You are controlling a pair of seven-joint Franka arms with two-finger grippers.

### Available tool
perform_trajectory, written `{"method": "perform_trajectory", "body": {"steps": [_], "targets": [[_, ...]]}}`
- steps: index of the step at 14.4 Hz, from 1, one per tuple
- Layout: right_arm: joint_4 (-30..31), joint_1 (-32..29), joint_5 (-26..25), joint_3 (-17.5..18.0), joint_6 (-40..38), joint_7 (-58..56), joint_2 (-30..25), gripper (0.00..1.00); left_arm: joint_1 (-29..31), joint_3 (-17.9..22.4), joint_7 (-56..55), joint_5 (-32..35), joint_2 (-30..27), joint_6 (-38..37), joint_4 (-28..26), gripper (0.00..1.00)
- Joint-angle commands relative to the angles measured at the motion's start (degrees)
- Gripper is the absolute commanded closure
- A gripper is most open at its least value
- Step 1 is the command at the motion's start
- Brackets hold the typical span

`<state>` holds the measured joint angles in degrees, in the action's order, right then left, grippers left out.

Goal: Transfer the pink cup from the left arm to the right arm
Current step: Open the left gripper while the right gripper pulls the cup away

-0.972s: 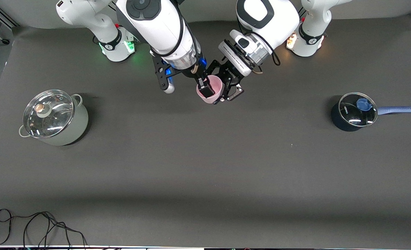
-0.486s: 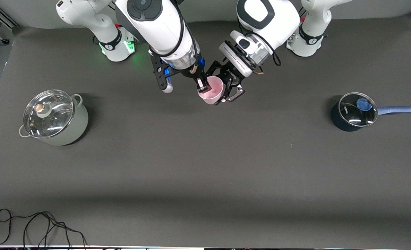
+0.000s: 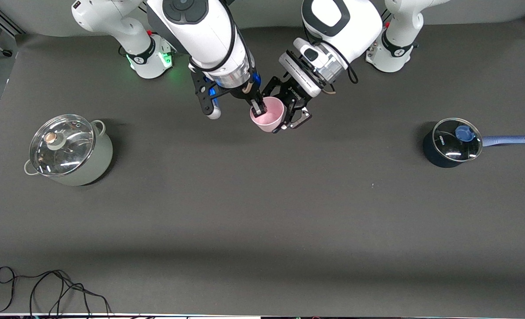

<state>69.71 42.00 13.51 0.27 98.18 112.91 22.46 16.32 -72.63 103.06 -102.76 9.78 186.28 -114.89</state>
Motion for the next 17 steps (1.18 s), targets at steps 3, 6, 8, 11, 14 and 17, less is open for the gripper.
{"method": "perform_trajectory", "body": {"steps": [3,6,8,11,14,17], "targets": [[-1.1,-0.4,-1.2,-1.1,-2.5,-0.7,-0.7,1.00,-0.1,0.1,-0.9,-0.9,-1.2,0.4,0.0,0.45],[-4.0,-1.4,-0.9,-1.1,-6.1,-4.0,-0.7,1.00,0.0,0.1,-0.9,-0.9,-1.2,0.4,0.0,0.00],[-4.8,-3.2,-0.6,-1.1,-8.4,-5.2,-0.8,1.00,0.0,0.1,-0.9,-0.9,-1.2,0.4,0.0,0.00],[-4.9,-6.0,-0.3,-1.1,-10.0,-10.3,-2.9,1.00,0.2,0.2,-0.9,-0.9,-1.2,0.4,-0.1,0.00],[-4.7,-9.5,-0.6,-1.2,-14.5,-25.1,-4.1,1.00,1.4,1.7,-0.9,-0.8,0.2,0.2,0.0,0.00],[-4.3,-15.8,-0.8,-1.5,-17.5,-39.0,-4.6,1.00,5.1,4.3,-1.0,-0.2,3.9,-1.1,1.1,0.00]]}}
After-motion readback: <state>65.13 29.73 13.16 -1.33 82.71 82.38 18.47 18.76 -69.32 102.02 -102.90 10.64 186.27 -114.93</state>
